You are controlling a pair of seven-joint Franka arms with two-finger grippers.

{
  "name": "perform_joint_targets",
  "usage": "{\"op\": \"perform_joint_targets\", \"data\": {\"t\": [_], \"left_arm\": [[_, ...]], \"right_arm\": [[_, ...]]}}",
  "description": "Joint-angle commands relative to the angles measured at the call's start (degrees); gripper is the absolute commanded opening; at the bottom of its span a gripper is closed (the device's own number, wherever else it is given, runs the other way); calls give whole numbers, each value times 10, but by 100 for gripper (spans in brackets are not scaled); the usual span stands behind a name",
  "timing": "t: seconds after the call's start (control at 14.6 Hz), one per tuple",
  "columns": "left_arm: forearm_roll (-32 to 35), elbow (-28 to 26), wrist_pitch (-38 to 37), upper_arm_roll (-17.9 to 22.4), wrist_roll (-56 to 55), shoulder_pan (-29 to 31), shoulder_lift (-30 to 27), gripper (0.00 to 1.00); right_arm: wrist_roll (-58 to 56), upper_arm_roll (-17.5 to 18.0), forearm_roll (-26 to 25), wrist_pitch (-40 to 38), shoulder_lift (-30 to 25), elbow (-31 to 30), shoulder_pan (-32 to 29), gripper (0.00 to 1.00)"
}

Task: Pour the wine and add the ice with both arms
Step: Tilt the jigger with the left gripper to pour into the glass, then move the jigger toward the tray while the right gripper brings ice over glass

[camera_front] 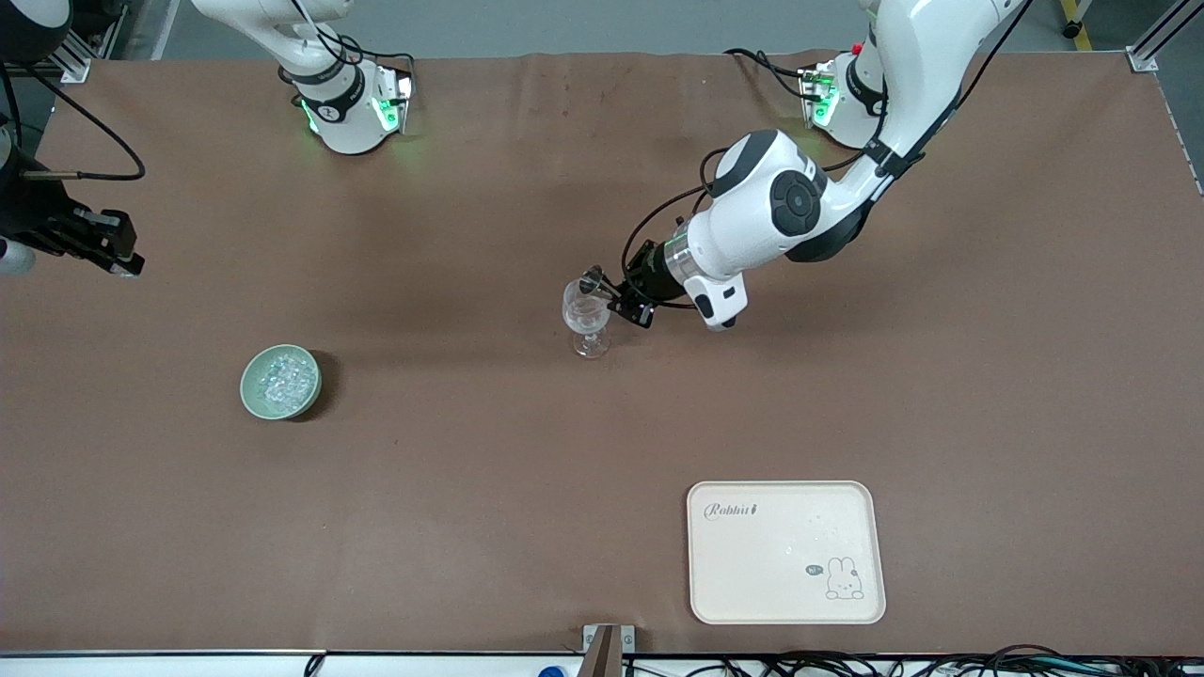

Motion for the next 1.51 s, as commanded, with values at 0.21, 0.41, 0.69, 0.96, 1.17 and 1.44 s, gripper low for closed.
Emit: {"op": "perform_joint_targets", "data": {"t": [0.21, 0.41, 0.69, 0.96, 1.17, 1.44], "left_arm": [[25, 19, -30, 2, -16, -6, 7, 0], [25, 36, -31, 1, -13, -2, 27, 0], [7, 51, -31, -3, -6, 6, 47, 0], [-105, 67, -32, -9, 43, 34, 51, 0], [-188, 69, -49, -11, 119, 58, 50, 0], [-307, 93, -113, -11, 231, 114, 56, 0]], "right_arm": [[-5, -1, -1, 7, 0, -4, 1, 6], [-5, -1, -2, 7, 3, -4, 0, 6], [-5, -1, -4, 8, 3, -4, 1, 7], [-5, -1, -4, 8, 3, -3, 1, 7], [1, -1, -4, 13, 5, -3, 5, 7], [72, -1, -5, 46, 29, 3, 58, 6]]}}
